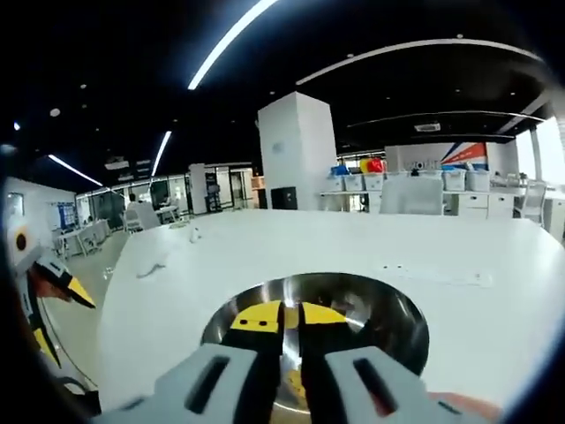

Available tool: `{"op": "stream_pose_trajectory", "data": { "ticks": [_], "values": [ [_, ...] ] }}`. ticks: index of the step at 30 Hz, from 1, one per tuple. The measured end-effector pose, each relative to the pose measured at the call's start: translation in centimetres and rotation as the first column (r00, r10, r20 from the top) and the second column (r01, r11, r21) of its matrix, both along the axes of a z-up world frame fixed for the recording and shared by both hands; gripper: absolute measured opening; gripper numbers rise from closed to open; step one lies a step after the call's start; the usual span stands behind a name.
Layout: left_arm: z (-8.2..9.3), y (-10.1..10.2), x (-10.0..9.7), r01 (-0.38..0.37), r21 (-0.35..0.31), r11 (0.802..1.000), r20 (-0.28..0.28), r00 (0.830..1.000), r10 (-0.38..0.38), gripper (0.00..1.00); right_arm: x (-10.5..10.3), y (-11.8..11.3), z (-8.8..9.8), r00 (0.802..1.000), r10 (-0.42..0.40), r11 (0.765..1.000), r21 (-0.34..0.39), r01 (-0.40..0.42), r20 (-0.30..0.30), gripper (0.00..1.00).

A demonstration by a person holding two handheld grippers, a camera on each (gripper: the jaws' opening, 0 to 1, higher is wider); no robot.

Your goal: Pick up the QQ candy scattered on the table and place it into the stainless steel bowl on the table

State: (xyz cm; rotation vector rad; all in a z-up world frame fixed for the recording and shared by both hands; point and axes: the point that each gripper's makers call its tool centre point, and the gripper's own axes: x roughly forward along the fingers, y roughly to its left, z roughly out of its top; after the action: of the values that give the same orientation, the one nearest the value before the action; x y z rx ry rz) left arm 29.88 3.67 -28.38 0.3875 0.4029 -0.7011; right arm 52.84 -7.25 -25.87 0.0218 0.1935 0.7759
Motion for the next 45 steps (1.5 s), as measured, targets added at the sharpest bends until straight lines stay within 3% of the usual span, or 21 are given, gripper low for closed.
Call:
{"op": "stream_pose_trajectory", "data": {
  "ticks": [3, 6, 7, 9, 10, 22, 35, 41, 45],
  "values": [
    [0.0, -0.1, 0.0, 0.002, 0.000, 1.000, -0.001, 1.000, -0.002, 0.69, 0.0, 0.0, 0.0, 0.999, 0.006, 1.000, -0.023, -0.006, 0.036, 0.07],
    [0.0, -0.2, 0.0, 0.002, -0.001, 1.000, -0.001, 1.000, -0.002, 0.69, -0.4, 0.6, 0.6, 0.999, 0.032, 0.998, 0.053, -0.034, 0.030, 0.33],
    [0.0, -0.2, 0.0, 0.003, -0.001, 1.000, -0.001, 1.000, -0.003, 0.69, -0.4, 0.4, 0.7, 0.999, 0.033, 0.998, 0.056, -0.035, 0.036, 0.32],
    [0.0, -0.2, 0.0, 0.002, 0.001, 1.000, -0.001, 1.000, -0.002, 0.69, -0.1, -0.2, 0.6, 1.000, -0.002, 0.998, 0.057, 0.000, 0.028, 0.19],
    [0.0, -0.2, 0.0, 0.002, 0.002, 1.000, -0.001, 1.000, -0.002, 0.69, -0.1, -0.3, 0.6, 1.000, -0.007, 0.999, 0.054, 0.006, 0.026, 0.18],
    [0.2, -0.3, -0.2, 0.003, 0.003, 1.000, 0.002, 1.000, -0.003, 0.69, -0.3, -1.2, 0.9, 0.999, -0.025, 0.997, 0.076, 0.023, 0.021, 0.20],
    [0.3, -0.3, -0.1, 0.000, 0.008, 1.000, 0.004, 1.000, 0.000, 0.69, -1.8, -0.9, 3.8, 0.993, -0.022, 0.996, 0.084, 0.012, 0.117, 0.20],
    [0.4, -0.1, 0.0, -0.004, 0.010, 1.000, 0.007, 1.000, 0.004, 0.69, -4.3, 0.5, 6.7, 0.974, 0.021, 0.998, 0.056, -0.034, 0.225, 0.20],
    [0.6, -0.1, 0.0, -0.006, 0.011, 1.000, 0.011, 1.000, 0.006, 0.69, -7.1, 2.4, 8.1, 0.959, 0.096, 0.992, 0.051, -0.113, 0.267, 0.20]
  ]
}}
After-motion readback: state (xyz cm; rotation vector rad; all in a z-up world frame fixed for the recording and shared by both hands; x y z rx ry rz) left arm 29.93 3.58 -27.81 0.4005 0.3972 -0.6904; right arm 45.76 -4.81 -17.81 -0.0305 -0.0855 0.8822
